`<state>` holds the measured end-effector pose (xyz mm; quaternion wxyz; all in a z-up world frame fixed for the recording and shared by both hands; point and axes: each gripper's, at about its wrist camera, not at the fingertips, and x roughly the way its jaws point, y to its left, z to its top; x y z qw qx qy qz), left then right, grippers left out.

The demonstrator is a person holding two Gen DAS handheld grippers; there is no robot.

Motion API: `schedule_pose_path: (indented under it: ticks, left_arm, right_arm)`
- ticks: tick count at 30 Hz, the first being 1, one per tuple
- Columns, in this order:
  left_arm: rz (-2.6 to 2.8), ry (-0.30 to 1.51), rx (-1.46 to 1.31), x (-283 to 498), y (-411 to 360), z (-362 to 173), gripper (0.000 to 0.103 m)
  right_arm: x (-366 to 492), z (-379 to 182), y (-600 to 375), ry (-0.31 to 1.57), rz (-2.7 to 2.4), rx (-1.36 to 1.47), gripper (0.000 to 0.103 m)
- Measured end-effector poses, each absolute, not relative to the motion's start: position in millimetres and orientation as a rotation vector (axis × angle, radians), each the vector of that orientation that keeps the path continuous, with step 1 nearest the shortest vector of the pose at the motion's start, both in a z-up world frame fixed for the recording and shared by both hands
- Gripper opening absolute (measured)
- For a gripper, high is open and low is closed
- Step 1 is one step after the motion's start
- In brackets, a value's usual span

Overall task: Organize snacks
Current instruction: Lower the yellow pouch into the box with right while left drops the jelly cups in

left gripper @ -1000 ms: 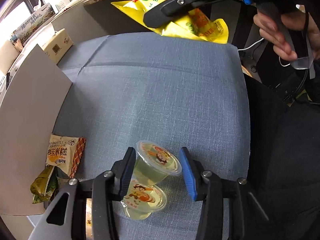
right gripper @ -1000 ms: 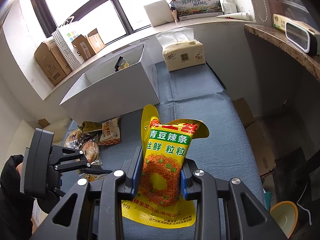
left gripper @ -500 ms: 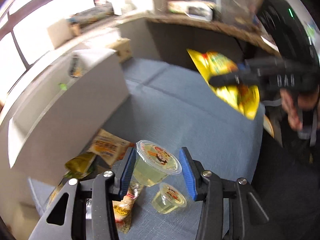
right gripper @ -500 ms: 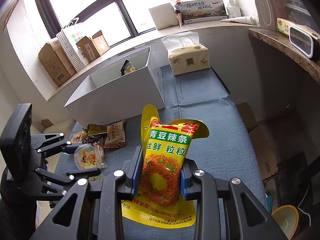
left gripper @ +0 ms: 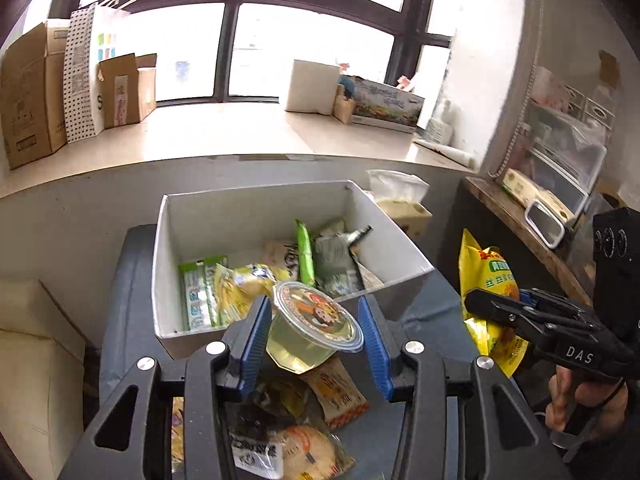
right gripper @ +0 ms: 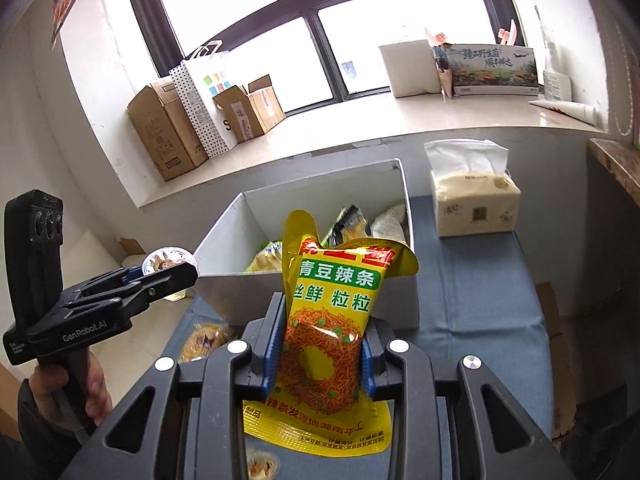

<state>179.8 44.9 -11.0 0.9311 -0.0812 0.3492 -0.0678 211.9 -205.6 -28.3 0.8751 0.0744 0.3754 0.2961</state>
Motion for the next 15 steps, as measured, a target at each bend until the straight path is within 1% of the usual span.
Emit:
schedule_pose_path:
  ticks: [4, 10, 11, 12, 13, 14, 15]
  left_arm:
    - [-0.086, 0.738, -0.159, 228.7, 61.8, -10.6, 0.05]
    - [-0.021, 0.776, -0.112, 278.6, 71.9, -30.3, 0.051]
    - [-0.019, 0.784, -0.105, 283.0, 72.8, -33.6, 0.052]
    - [-0.015, 0.796, -0.1, 287.4, 73.7, -37.0, 0.064]
    - [-0.012, 0.811, -0.095, 291.4, 74.1, -40.3, 0.089]
    - [-0.005, 0.815, -0.089, 293.4, 75.5, -42.9, 0.1]
    - [0.003, 0.8, -0.086, 291.3, 76.7, -43.3, 0.103]
  right_arm:
    - [259.5, -12.0, -181.4, 0.761, 0.612, 0.123, 0.034]
    - [338.1, -16.0, -145.5, 0.837, 0.599, 0.084, 0.035]
    - [348.6, -18.5, -140.1, 0.855, 0.598, 0.08, 0.037]
    - [358.4, -21.8, -134.1, 0.882, 0.612, 0.082, 0.039]
    - [364.8, -24.8, -130.1, 0.9, 0.613, 0.084, 0.045]
    - [368.8, -26.9, -126.6, 0.904, 0.597, 0.085, 0.072]
    - [370.3, -27.4, -125.3, 0.891, 0.578, 0.084, 0.098]
